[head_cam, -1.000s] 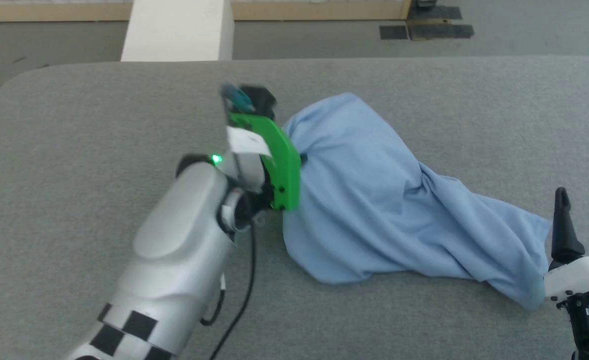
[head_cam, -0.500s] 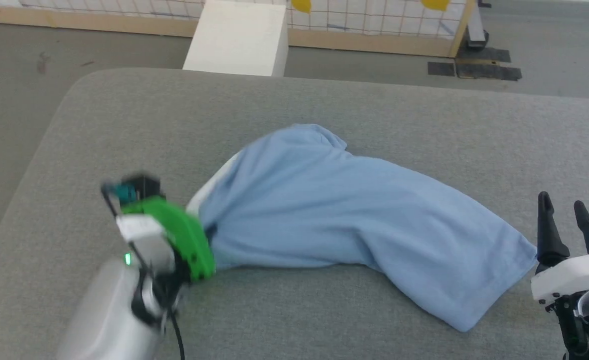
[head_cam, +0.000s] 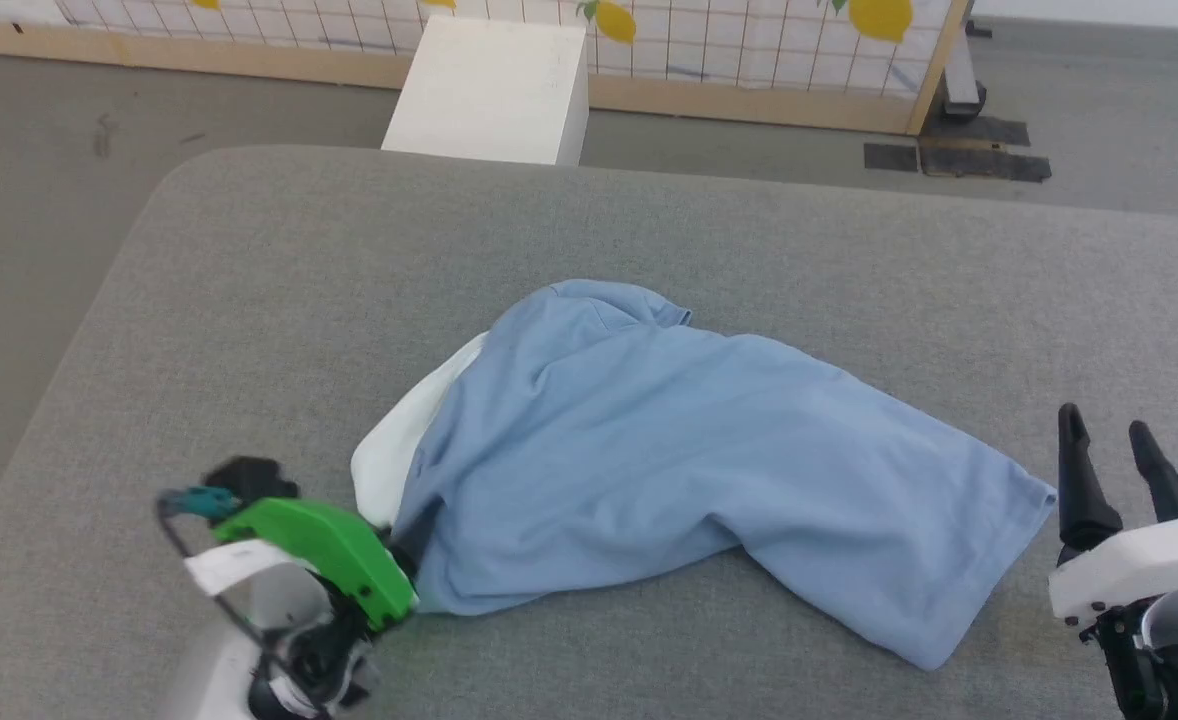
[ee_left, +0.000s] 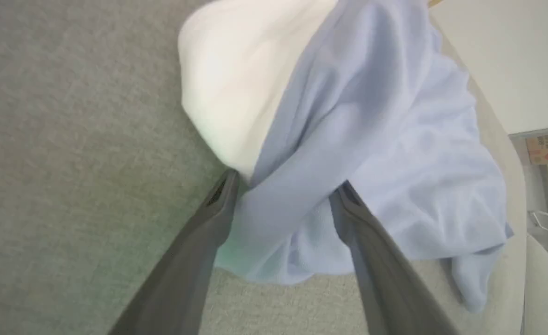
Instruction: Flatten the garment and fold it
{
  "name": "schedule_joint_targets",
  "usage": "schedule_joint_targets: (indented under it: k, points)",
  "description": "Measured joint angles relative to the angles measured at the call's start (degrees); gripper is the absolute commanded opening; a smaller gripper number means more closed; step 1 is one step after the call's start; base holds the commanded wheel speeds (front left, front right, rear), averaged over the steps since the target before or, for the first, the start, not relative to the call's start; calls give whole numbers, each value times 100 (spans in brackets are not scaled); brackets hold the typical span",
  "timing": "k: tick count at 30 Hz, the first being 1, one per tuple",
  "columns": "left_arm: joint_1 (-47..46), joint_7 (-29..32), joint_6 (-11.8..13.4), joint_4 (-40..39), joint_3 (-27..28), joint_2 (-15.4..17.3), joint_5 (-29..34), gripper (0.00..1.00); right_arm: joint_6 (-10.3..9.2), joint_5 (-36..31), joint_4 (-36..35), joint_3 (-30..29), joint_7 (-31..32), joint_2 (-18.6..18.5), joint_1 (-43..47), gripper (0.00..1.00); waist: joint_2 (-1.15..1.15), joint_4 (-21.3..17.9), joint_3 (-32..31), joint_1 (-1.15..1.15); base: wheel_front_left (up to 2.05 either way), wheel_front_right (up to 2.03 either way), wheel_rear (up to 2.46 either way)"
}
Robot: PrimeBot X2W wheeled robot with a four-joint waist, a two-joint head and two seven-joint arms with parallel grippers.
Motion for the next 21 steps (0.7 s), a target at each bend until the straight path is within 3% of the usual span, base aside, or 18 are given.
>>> schedule_joint_targets:
  k: [5,8,13,21]
  points:
    - [-13,-1230,-503,-646,612,-75,-120,100,0,10,68,49,-7,1,43,100,0,-6,-167,0,0,0,0]
    - [20,-2065,-614,-808,717,80,410,100,0,10,83,71,-26,0,44,100,0,-30,-230,0,0,0,0]
    - [266,-3331,-504,-692,637,266,1533,100,0,10,82,78,-29,0,44,100,0,-43,-238,0,0,0,0]
    - [358,-3957,-283,-460,357,181,2415,100,0,-175,-65,319,552,-88,-110,100,0,39,-17,0,0,0,0]
